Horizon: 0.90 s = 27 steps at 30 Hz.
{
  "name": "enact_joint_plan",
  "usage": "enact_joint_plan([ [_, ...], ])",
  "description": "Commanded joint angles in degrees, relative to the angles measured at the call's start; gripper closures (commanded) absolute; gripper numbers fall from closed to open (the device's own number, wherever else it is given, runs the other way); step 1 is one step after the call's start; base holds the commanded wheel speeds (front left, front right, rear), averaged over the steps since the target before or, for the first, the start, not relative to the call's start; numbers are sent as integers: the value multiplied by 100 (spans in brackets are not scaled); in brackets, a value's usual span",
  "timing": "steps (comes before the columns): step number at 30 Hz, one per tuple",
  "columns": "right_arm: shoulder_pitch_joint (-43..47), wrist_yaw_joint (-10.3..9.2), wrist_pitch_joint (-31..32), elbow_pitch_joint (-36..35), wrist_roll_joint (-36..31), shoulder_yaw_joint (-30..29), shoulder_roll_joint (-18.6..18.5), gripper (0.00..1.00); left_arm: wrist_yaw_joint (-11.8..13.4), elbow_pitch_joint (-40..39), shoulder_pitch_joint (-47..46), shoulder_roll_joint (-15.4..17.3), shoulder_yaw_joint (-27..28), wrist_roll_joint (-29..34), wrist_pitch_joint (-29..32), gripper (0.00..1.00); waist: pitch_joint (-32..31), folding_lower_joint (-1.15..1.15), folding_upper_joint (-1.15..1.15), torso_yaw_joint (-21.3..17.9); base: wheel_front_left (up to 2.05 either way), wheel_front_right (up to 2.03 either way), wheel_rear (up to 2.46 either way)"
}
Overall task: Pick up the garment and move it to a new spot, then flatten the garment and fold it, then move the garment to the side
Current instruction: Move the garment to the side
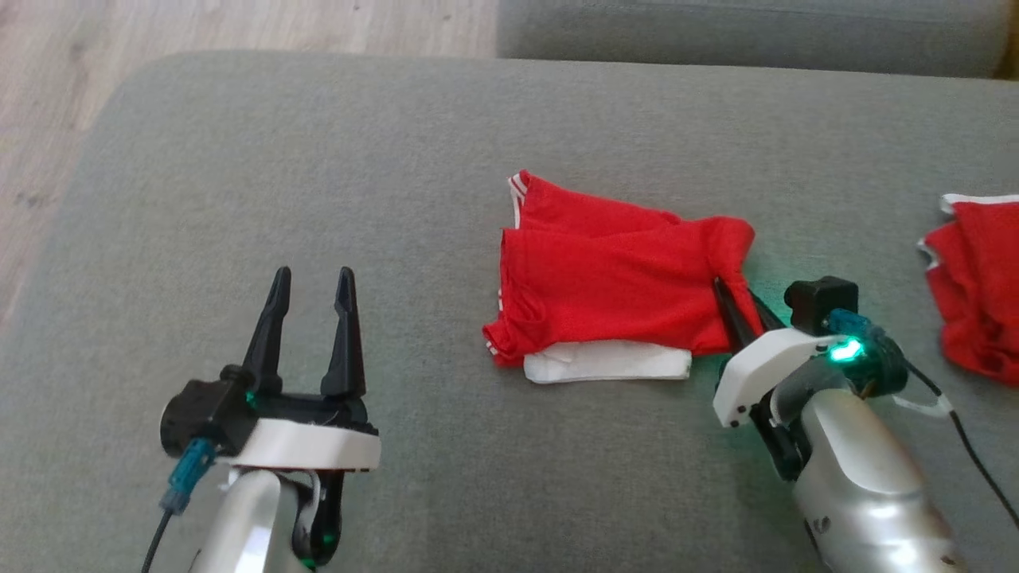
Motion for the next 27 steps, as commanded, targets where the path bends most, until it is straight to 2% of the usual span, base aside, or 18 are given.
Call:
enact_joint_plan([
  [1, -204, -4, -117, -203, -194, 35, 17, 100, -8, -202, -296, 33, 120, 29, -29, 0, -86, 0, 0, -132, 0, 0, 0],
  [5, -131, -4, -142, -504, -440, 43, -127, 100, 6, -208, -344, 33, -83, -62, -29, 0, -208, 0, 0, -377, 0, 0, 0],
  [11, 41, -4, 120, -1298, -665, 157, -820, 100, 140, -271, -437, 32, -461, -156, -29, 0, -241, 0, 0, -782, 0, 0, 0],
  [12, 41, -4, 120, -1298, -665, 157, -820, 100, 140, -271, -437, 32, -461, -156, -29, 0, -241, 0, 0, -782, 0, 0, 0],
  [20, 101, -4, 911, -2587, -601, 202, -2042, 100, 200, -345, -604, 32, -478, -93, -29, 0, 151, 0, 0, -1346, 0, 0, 0],
  [21, 83, -4, 1078, -2807, -576, 99, -2352, 100, 181, -376, -679, 32, -426, -65, -29, 0, 306, 0, 0, -1443, 0, 0, 0],
  [27, -109, -4, 1283, -2969, -550, -422, -2943, 100, 81, -382, -878, 33, -318, 32, -29, 0, 766, 0, 0, -1632, 0, 0, 0],
])
